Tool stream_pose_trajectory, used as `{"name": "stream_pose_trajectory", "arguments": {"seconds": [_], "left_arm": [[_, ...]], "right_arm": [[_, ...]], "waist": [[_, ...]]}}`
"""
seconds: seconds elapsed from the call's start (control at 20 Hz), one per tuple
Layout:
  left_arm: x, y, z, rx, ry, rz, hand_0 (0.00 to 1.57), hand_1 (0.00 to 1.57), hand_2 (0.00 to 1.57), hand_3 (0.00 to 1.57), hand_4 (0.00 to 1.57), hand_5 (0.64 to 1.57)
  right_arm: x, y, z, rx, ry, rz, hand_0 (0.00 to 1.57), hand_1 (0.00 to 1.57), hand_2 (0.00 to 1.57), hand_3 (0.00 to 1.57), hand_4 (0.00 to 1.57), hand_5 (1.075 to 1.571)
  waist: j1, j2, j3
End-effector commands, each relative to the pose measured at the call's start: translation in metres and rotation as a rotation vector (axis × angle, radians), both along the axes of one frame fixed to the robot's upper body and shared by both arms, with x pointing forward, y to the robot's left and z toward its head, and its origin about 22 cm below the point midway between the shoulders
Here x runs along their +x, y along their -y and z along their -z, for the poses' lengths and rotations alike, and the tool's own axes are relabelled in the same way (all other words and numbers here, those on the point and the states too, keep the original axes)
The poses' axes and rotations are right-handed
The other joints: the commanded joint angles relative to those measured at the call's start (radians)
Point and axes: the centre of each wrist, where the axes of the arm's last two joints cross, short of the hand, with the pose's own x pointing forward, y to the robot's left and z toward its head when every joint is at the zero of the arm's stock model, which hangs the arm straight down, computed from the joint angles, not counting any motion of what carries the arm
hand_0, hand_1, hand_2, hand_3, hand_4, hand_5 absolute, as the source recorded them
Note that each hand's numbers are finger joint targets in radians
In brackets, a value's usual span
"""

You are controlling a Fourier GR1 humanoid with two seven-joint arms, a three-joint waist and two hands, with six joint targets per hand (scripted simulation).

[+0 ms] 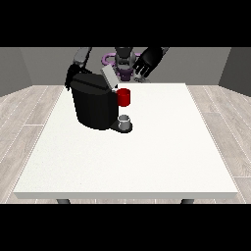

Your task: Insert the coffee pod into the coffee machine and close the lid

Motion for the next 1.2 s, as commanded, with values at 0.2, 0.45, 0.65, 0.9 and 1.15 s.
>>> {"name": "stream_pose_trajectory", "arguments": {"seconds": [0.2,0.45,0.65,0.9,1.15], "left_arm": [[0.007,0.009,-0.069,0.016,0.107,-0.039,1.2,1.2,1.27,1.26,0.49,1.571],[0.006,-0.007,-0.062,0.025,0.109,-0.023,1.24,1.24,1.29,1.25,0.48,1.571],[0.006,-0.002,-0.105,-0.002,0.201,-0.068,1.22,1.22,1.29,1.24,0.49,1.571],[0.009,-0.004,-0.065,0.026,0.149,-0.02,1.17,1.17,1.24,1.22,0.46,1.571],[0.01,-0.009,-0.082,0.017,0.153,-0.024,1.24,1.24,1.29,1.22,0.43,1.571]], "right_arm": [[0.023,-0.013,-0.04,0.01,0.087,-0.024,0.0,0.0,0.0,0.0,0.18,1.571],[0.025,0.005,-0.045,0.018,0.088,0.011,0.0,0.0,0.0,0.0,0.0,1.571],[0.032,-0.006,-0.053,0.001,0.19,-0.03,0.0,0.0,0.0,0.0,0.1,1.571],[0.029,-0.001,-0.054,0.004,0.144,0.006,0.0,0.0,0.0,0.0,0.16,1.571],[0.033,-0.006,-0.06,-0.019,0.162,0.003,0.0,0.0,0.0,0.0,0.03,1.571]], "waist": [[-0.067,0.089,-0.0001],[-0.054,0.116,-0.0002],[-0.099,0.221,0.0002],[-0.075,0.201,-0.0001],[-0.073,0.215,-0.0001]]}}
